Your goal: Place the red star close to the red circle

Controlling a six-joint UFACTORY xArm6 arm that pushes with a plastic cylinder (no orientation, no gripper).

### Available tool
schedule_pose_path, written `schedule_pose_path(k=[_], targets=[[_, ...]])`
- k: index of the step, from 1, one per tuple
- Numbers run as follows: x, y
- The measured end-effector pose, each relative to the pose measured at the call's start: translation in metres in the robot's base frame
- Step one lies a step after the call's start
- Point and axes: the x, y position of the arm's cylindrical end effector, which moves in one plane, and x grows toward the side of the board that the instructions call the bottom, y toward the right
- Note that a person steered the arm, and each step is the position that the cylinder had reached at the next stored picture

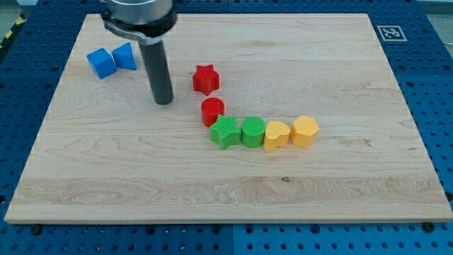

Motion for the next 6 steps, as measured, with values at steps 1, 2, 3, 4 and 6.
schedule_pose_path(k=[1, 2, 3, 4, 6], targets=[[-0.03, -0.02], [-0.061, -0.022], [-0.083, 0.003], [-0.087, 0.042], [-0.052, 0.058]])
